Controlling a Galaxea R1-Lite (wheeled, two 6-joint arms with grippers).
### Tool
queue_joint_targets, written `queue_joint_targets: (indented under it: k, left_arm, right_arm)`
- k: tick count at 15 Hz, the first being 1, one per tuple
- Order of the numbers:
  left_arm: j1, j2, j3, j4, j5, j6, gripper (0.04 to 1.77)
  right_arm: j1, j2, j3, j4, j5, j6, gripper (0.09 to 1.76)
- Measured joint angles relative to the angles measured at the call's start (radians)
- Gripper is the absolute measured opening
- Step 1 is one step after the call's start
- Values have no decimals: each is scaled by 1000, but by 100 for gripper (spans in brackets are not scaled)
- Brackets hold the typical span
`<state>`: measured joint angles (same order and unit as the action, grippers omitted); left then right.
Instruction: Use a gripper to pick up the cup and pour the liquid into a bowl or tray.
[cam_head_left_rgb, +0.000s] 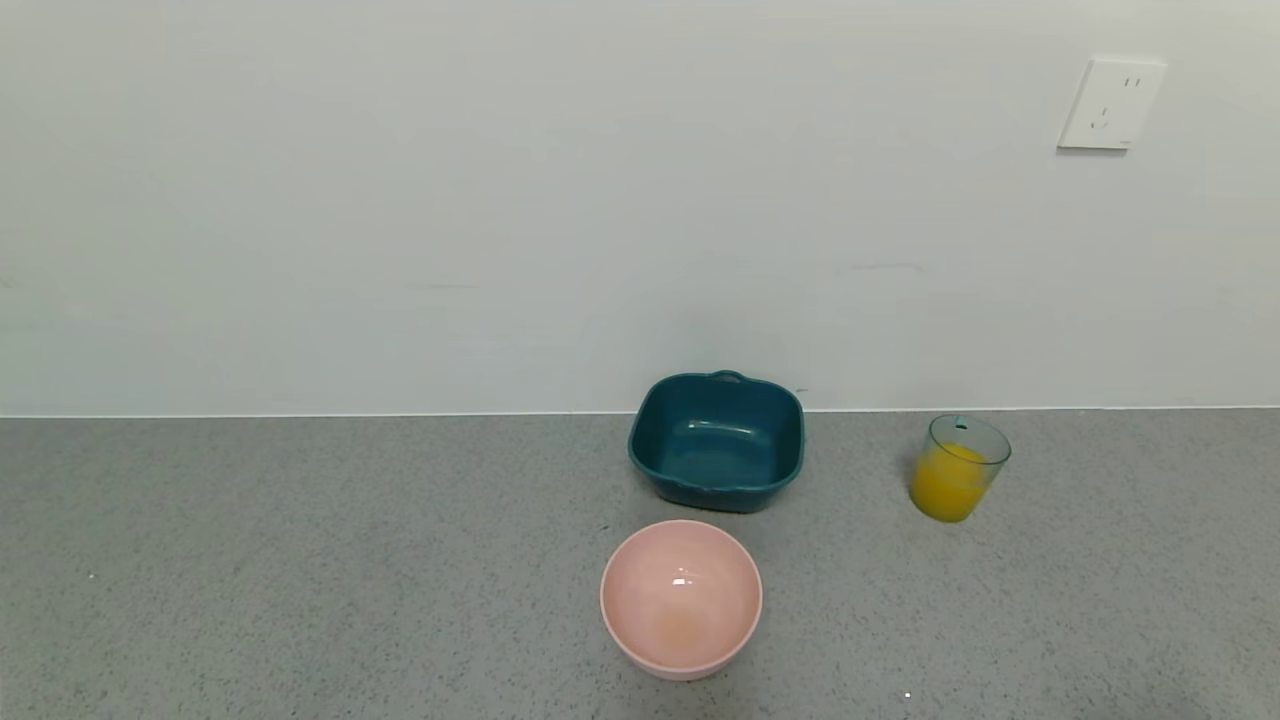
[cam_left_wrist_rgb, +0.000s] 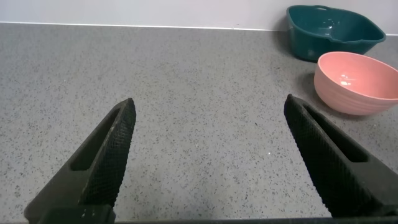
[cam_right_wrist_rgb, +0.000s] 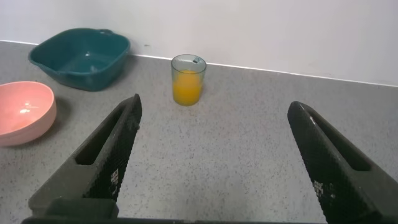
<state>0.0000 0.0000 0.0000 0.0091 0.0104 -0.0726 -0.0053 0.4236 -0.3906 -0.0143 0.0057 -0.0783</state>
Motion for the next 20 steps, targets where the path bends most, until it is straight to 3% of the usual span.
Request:
queue_joint_targets:
  k: [4, 8, 14, 20]
  left_arm:
    - [0, 0, 0, 0, 0, 0, 172]
    - [0, 0, 0, 0, 0, 0, 172]
    - [0, 0, 0, 0, 0, 0, 172]
    - [0, 0, 0, 0, 0, 0, 172]
  right_arm:
    - [-1, 238, -78, -33, -3, 0, 171]
    - [12, 448, -41, -108, -3, 4, 171]
    - [66, 755, 80, -360, -7, 54, 171]
    - [160, 1068, 105, -621, -86, 100, 171]
